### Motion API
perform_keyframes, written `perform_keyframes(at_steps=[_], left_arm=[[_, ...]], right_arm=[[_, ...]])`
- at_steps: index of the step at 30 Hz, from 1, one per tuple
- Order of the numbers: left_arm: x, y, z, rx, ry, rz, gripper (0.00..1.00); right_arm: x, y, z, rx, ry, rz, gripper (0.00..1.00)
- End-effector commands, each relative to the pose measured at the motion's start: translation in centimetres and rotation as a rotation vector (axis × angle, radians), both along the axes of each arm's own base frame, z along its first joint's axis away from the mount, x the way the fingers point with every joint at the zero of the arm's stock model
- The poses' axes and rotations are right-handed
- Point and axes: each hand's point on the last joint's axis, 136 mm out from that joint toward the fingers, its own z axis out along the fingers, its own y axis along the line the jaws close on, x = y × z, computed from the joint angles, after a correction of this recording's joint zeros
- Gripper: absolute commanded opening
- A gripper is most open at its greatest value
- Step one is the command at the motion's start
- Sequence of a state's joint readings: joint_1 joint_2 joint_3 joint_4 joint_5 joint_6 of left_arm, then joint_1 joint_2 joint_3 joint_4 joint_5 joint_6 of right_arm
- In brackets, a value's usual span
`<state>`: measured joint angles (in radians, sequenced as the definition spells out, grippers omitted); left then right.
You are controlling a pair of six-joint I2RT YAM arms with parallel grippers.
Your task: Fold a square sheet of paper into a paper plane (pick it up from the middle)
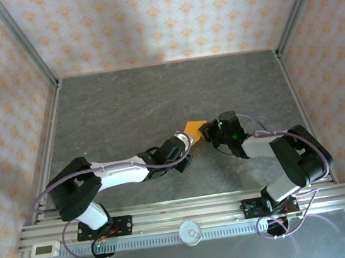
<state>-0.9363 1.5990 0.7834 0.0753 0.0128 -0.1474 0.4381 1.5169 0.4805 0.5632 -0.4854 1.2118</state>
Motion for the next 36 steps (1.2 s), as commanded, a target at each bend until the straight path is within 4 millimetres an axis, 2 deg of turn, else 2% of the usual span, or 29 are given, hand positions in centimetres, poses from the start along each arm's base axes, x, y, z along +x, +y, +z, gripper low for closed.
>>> perform_keyframes(at_steps=[1,26,30,36], left_arm=[[1.4,0.7,0.2,0.099,-0.07,0.027,0.42],[1.2,0.7,-2.5,0.346,-0.197,0.031,0.31],[1.1,0.6,-2.3,0.348,-0.207,0.033,0.29],[1.3,0.4,-1.0,0.302,-0.232,0.059,0.3]], right_arm=[[0.4,0.1,1.1,0.011,-0.036,-0.02,0.0],[0.3,0.6,0.7,-0.011,-0.021,-0.007,0.0],[0.3,0.6,0.7,-0.015,-0.019,-0.006,0.0],[0.2,0.5,0.2,-0.024,-0.009,-0.006,0.0]])
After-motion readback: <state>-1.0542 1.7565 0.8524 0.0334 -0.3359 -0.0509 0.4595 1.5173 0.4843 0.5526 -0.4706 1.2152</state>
